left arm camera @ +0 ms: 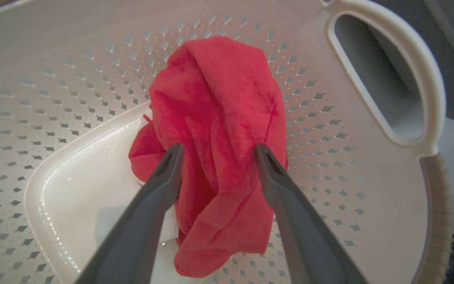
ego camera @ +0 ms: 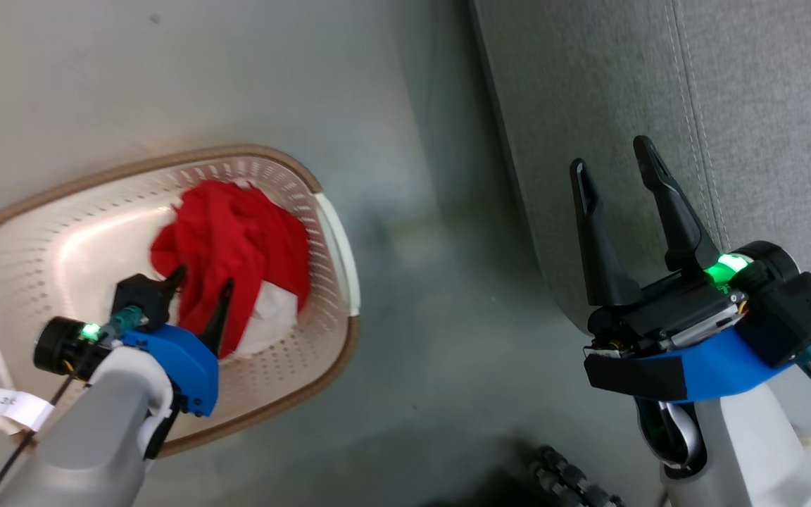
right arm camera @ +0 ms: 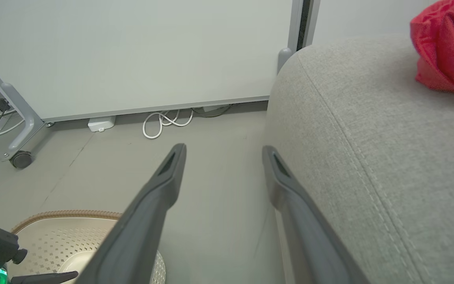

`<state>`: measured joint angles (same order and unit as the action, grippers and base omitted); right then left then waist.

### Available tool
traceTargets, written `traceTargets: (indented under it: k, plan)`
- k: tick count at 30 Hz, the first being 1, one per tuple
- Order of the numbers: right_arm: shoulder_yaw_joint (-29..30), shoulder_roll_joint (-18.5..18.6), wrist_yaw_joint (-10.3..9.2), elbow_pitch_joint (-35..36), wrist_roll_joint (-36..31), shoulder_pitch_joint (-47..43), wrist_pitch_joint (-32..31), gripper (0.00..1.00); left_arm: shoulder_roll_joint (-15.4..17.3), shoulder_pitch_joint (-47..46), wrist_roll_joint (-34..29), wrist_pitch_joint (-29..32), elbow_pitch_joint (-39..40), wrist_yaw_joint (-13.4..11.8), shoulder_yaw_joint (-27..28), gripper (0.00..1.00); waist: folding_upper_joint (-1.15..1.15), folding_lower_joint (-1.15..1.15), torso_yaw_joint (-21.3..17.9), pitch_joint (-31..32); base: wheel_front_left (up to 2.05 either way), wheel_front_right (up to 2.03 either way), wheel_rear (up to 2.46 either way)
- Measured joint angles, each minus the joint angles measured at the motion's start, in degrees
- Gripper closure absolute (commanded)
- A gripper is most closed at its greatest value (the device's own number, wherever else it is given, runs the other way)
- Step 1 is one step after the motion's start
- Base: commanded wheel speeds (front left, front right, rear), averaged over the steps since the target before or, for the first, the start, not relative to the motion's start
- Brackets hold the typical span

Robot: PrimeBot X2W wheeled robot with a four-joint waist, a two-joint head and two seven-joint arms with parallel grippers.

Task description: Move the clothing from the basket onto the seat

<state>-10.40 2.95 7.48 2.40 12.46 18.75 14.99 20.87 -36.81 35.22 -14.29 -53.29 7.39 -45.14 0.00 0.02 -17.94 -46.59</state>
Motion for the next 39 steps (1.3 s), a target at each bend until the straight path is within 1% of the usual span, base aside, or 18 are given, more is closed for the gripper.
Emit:
traceTargets:
  k: [3, 5, 10, 11, 12, 20, 26, 28, 32, 36, 39]
  plan:
    - [-0.27, 0.00, 0.00, 0.99, 1.04, 0.09, 0.00, 0.00, 1.05, -1.47, 1.63, 0.10, -0.86, 0.00, -1.88, 0.00, 0.00, 0.00, -2.06, -3.16, 0.00, 0.00, 0.00]
    - [-0.20, 0.00, 0.00, 1.42, 1.25, 0.08, 0.01, 0.00, 1.21, -2.31, 2.54, 0.47, -1.21, 0.00, -3.34, 0.00, 0.00, 0.00, -3.13, -4.88, 0.00, 0.00, 0.00]
    - [-0.20, -0.01, 0.00, 2.20, 1.81, -0.08, 0.01, 0.00, 1.67, -4.14, 5.53, 1.79, -2.33, 0.00, -6.48, 0.00, 0.00, -0.01, -4.67, -7.49, 0.00, 0.00, 0.00]
    - [-0.22, -0.01, 0.00, 2.33, 1.83, -0.09, 0.01, 0.00, 1.78, -4.49, 5.86, 2.10, -2.72, 0.00, -7.08, 0.74, 0.00, -0.01, -4.79, -7.70, 0.00, 0.00, 0.00]
    - [-0.27, -0.01, 0.00, 2.41, 1.92, -0.09, 0.02, 0.00, 1.86, -4.88, 6.22, 2.12, -3.09, 0.00, -7.49, 1.00, 0.00, 0.00, -4.85, -7.84, 0.00, 0.00, 0.00]
    - [-0.71, -0.01, 0.00, 2.18, 2.42, 0.08, 0.02, 0.00, 2.23, -6.67, 9.50, 1.57, -4.07, 0.00, -11.01, 1.00, 0.00, -0.01, -5.02, -7.89, 0.00, 0.00, 0.00]
    - [-1.58, -0.01, 0.00, 1.34, 2.74, 1.10, 0.03, 0.00, 2.82, -7.14, 12.47, 0.52, -4.64, 0.00, -12.57, 1.00, 0.00, -0.01, -5.25, -7.32, 0.00, 0.00, 0.00]
    - [-1.65, -0.02, 0.00, 0.79, 2.43, 1.47, 0.03, 0.00, 2.44, -7.21, 13.34, 0.16, -4.64, 0.00, -13.19, 1.00, 0.00, -0.01, -5.11, -6.62, 0.00, 0.00, 0.00]
    - [-1.76, -0.04, 0.00, -0.77, 0.69, 1.66, 0.03, 0.00, 0.58, -6.72, 14.88, -0.32, -4.17, 0.00, -14.94, 1.00, 0.00, -0.01, -3.95, -3.68, 0.00, 0.00, 0.00]
    - [-1.21, -0.09, 0.00, -2.61, -2.38, 1.56, 0.04, 0.00, -1.46, -4.38, 15.33, -0.68, -2.26, 0.00, -17.56, 1.00, 0.00, -0.02, -2.26, 1.24, 0.00, 0.00, 0.00]
    - [-0.31, -0.10, 0.00, -4.06, -3.56, 1.01, 0.04, 0.00, -2.31, -2.08, 15.84, -0.70, -0.19, 0.00, -18.68, 1.00, 0.00, -0.03, -0.72, 5.61, 0.00, 0.00, 0.00]
